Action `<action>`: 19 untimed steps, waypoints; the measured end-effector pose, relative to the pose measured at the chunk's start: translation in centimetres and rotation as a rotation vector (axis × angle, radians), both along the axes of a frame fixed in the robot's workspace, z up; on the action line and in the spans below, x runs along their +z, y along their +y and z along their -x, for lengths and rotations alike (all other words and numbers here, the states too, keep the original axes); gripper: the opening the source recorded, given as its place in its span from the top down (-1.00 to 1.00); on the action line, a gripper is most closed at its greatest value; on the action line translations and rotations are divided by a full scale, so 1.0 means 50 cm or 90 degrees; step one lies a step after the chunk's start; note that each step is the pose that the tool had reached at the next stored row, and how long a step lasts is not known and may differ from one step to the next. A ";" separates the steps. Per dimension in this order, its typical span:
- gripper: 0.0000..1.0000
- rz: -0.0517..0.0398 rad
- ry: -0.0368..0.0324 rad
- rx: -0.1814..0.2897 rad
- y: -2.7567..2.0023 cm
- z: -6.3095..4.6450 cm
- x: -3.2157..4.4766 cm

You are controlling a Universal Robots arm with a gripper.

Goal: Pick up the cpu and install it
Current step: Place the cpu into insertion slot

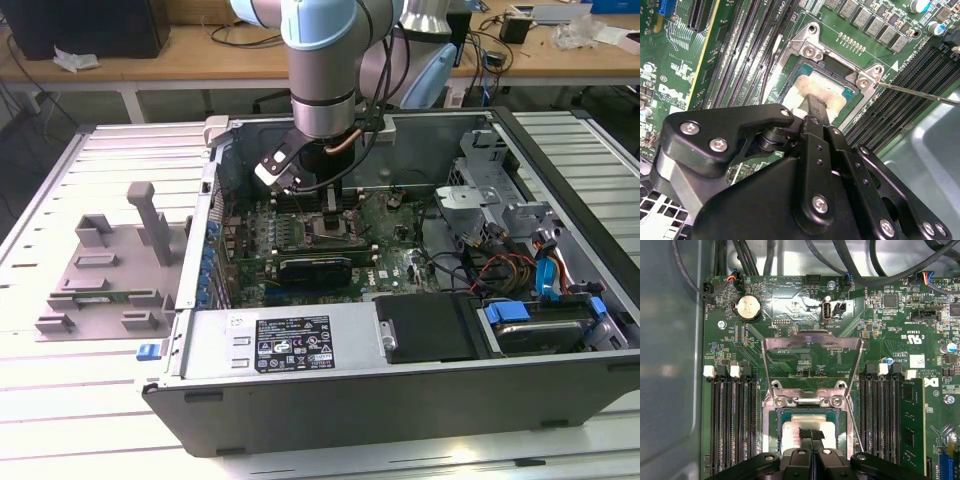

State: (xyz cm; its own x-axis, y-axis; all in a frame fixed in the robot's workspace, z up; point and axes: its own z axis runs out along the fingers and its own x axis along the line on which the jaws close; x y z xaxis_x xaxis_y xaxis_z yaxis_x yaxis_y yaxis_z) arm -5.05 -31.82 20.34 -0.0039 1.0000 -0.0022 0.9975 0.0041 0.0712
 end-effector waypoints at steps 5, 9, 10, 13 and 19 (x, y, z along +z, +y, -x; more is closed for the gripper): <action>0.79 -0.0001 -0.0001 0.000 0.0001 0.000 0.024; 0.79 -0.0002 -0.0001 0.000 0.0002 0.000 0.067; 0.79 -0.0001 0.0000 0.000 0.0001 0.000 0.077; 0.79 -0.0001 0.0000 0.000 0.0002 0.000 0.115; 0.79 -0.0002 -0.0001 0.000 0.0002 0.000 0.131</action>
State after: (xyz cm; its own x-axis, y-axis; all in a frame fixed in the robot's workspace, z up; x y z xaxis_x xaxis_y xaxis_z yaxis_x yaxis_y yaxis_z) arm -5.05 -31.81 26.91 -0.0039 1.0000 -0.0019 0.9974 0.0040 0.0713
